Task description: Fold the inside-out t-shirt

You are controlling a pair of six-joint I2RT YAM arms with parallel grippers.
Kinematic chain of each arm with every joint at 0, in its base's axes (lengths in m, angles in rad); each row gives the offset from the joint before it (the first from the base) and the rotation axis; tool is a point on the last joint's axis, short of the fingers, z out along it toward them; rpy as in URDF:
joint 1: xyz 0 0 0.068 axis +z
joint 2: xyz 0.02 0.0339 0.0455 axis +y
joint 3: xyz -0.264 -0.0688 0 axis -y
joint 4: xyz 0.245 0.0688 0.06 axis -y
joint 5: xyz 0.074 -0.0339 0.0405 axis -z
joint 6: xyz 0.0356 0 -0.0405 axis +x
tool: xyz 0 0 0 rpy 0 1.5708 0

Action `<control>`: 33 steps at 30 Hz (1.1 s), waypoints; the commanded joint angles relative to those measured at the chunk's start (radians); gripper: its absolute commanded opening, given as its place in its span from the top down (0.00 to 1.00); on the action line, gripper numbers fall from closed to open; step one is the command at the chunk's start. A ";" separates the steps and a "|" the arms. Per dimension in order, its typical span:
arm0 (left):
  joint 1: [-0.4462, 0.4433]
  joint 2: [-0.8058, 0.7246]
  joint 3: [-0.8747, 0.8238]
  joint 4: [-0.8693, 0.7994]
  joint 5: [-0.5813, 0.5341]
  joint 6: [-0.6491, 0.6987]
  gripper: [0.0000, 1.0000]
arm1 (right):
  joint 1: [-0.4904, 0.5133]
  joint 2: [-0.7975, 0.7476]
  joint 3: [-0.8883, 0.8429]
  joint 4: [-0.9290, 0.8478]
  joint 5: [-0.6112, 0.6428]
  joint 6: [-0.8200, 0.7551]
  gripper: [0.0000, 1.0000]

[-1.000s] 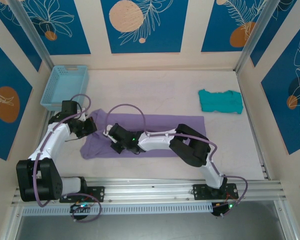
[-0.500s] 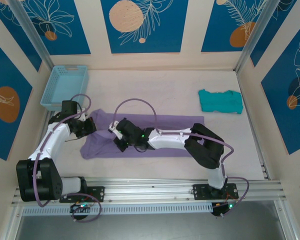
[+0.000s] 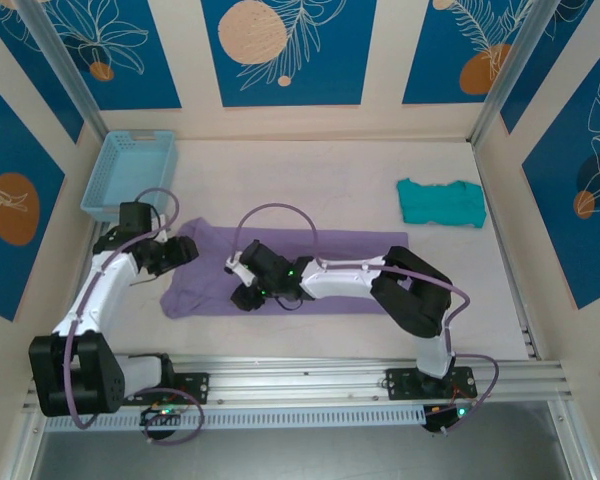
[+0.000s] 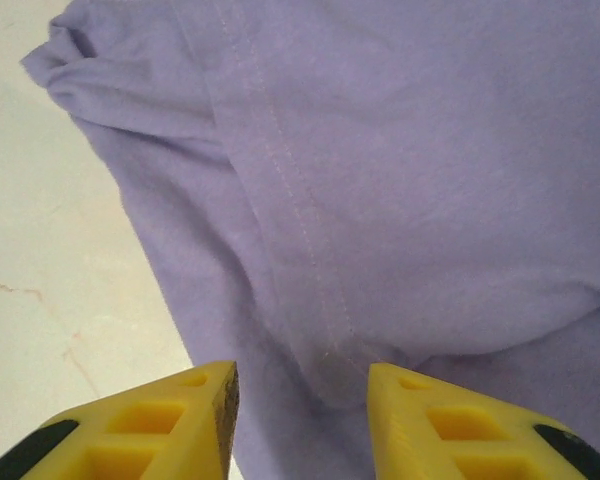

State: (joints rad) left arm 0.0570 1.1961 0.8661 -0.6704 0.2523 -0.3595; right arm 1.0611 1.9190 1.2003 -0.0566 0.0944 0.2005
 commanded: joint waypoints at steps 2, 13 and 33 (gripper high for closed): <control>0.009 -0.057 -0.048 0.140 -0.024 -0.123 0.35 | -0.027 0.030 0.066 0.022 -0.062 0.050 0.59; -0.014 0.148 -0.126 0.407 -0.223 -0.143 0.10 | -0.117 0.061 0.062 -0.030 -0.139 0.181 0.58; -0.190 0.377 -0.086 0.413 -0.024 -0.057 0.22 | -0.196 -0.172 -0.159 0.049 -0.160 0.214 0.55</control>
State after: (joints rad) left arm -0.0925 1.5616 0.7982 -0.2859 0.1238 -0.4271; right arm 0.8719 1.7580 1.0584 -0.0181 -0.0387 0.3969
